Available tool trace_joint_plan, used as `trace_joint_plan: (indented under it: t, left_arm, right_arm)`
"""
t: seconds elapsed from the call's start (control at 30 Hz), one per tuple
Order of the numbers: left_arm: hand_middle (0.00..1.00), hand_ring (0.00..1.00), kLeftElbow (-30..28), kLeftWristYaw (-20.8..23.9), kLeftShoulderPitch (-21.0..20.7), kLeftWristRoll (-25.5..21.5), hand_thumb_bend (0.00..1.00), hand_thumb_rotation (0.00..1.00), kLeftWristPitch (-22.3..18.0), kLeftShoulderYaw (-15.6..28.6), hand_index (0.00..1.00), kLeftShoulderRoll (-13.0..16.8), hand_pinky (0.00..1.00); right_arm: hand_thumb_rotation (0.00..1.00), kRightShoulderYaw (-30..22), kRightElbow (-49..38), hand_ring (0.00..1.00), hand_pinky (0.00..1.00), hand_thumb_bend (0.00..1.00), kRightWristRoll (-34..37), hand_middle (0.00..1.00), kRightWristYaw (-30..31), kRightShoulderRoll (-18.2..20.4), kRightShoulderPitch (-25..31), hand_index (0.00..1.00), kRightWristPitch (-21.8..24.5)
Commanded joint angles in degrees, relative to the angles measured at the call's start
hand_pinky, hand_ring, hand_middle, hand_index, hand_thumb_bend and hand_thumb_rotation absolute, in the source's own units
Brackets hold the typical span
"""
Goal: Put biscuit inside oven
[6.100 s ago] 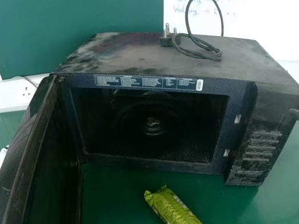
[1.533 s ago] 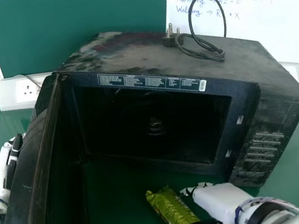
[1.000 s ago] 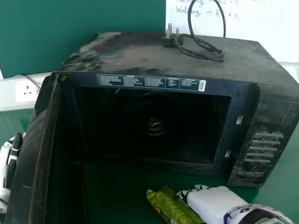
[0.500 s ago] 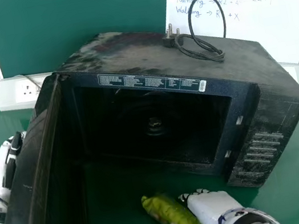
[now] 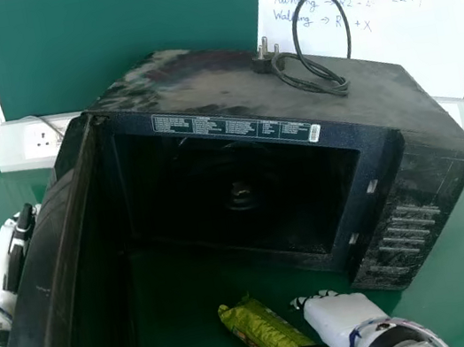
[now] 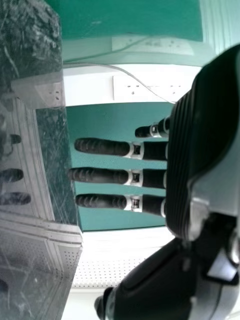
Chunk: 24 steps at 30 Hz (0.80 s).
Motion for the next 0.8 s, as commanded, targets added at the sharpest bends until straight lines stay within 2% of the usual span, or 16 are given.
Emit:
trace_joint_plan:
  t: [0.0, 0.43, 0.77]
  left_arm:
    - [0.42, 0.36, -0.6, 0.4, 0.7, 0.1, 0.51, 0.07, 0.6, -0.3, 0.48, -0.2, 0.29]
    - [0.42, 0.37, -0.4, 0.6, 0.7, 0.3, 0.51, 0.07, 0.5, -0.4, 0.48, -0.5, 0.30]
    - [0.42, 0.36, 0.0, 0.3, 0.5, 0.6, 0.51, 0.07, -0.8, -0.7, 0.48, -0.3, 0.29]
  right_arm:
    - [0.64, -0.5, -0.6, 0.89, 0.74, 0.91, 0.7, 0.93, -0.3, 0.3, 1.0, 0.93, -0.9]
    - [0.64, 2.5, 2.1, 0.88, 0.73, 0.92, -2.3, 0.94, -2.5, 4.4, 3.6, 0.95, -3.6]
    - [0.62, 3.3, 7.2, 0.89, 0.74, 0.91, -3.9, 0.95, -4.1, 5.9, 3.6, 0.94, -3.1]
